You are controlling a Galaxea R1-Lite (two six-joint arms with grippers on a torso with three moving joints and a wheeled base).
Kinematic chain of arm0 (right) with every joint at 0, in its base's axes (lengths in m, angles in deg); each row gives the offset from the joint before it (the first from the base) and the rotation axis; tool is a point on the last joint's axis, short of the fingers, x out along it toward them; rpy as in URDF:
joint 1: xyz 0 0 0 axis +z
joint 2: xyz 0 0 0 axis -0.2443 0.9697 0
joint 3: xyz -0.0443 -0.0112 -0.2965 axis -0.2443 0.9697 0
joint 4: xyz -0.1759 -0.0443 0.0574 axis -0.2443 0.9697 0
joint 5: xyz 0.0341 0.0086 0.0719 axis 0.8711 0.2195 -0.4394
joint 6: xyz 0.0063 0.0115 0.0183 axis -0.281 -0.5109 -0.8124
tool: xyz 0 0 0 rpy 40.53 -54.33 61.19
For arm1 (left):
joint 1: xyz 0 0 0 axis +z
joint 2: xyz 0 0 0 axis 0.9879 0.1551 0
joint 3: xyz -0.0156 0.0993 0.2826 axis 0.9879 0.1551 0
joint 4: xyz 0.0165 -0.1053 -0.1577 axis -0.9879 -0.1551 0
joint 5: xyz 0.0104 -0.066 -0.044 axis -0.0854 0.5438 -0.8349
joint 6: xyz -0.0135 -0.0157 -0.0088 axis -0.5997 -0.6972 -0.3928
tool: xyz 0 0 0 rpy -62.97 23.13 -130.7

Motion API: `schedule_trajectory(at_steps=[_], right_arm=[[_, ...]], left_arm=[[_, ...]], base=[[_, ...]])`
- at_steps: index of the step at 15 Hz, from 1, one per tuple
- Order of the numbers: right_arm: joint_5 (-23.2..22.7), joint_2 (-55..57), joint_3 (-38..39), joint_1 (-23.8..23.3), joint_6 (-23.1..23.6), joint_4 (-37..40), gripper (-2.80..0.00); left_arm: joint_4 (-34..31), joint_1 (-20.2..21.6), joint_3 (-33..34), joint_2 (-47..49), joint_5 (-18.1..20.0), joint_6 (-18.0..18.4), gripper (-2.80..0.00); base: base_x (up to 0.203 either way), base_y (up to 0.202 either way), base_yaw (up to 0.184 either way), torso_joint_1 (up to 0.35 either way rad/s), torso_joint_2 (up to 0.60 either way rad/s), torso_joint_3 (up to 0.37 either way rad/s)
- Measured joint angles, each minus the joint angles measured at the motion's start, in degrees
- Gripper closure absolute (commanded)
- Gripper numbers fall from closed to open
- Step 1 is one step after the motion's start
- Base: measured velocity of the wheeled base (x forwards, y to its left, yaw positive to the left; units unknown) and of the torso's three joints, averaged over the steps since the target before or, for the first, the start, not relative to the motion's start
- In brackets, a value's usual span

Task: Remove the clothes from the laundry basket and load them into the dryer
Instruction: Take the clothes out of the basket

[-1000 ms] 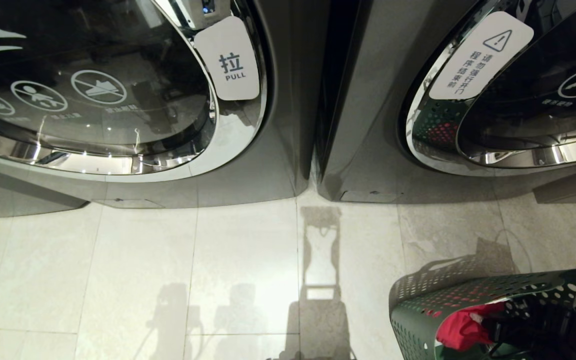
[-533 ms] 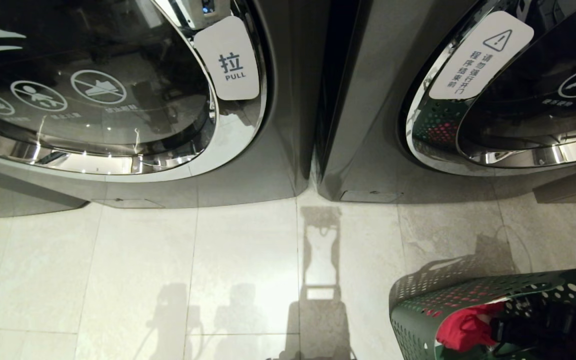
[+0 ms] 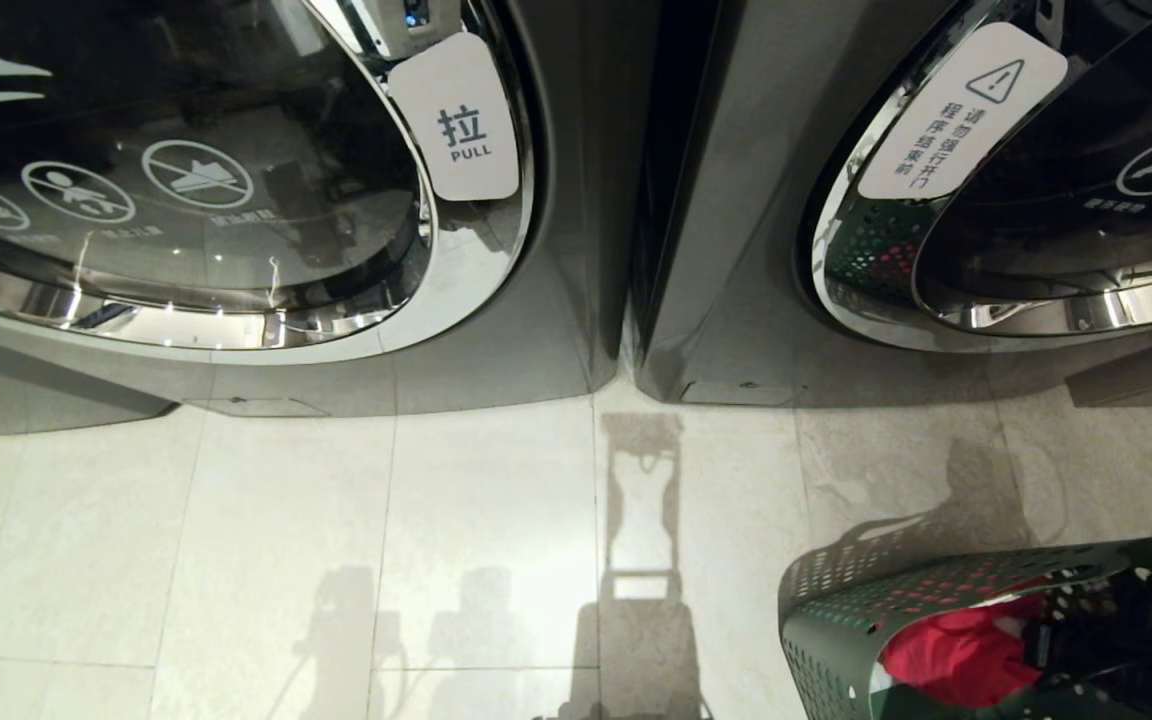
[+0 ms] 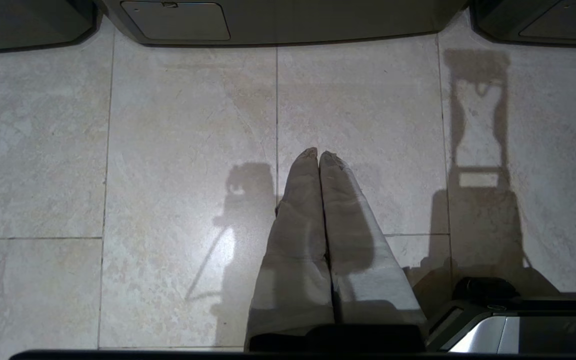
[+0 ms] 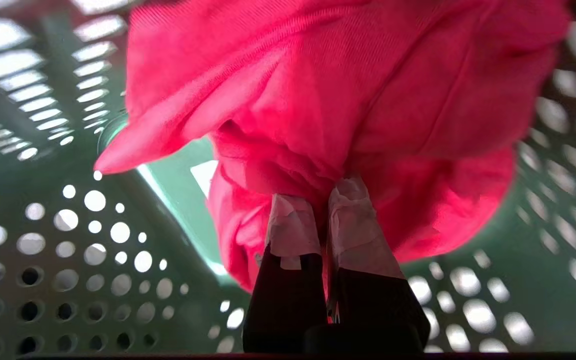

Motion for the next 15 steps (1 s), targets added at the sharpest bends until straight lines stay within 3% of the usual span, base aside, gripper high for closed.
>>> schedule_trajectory(at_steps=[10, 15], right_arm=[[22.2, -28.0, 1.9, 0.0, 0.1, 33.7, 0.00], [25.9, -40.3, 4.5, 0.0, 2.3, 33.2, 0.00]], left_arm=[[0.0, 0.0, 0.0, 0.0, 0.0, 0.0, 0.00], [0.0, 0.0, 0.0, 0.0, 0.0, 0.0, 0.00]], base=[[0.000, 0.000, 0.000, 0.000, 0.00, 0.000], [0.000, 0.000, 0.000, 0.000, 0.00, 0.000]])
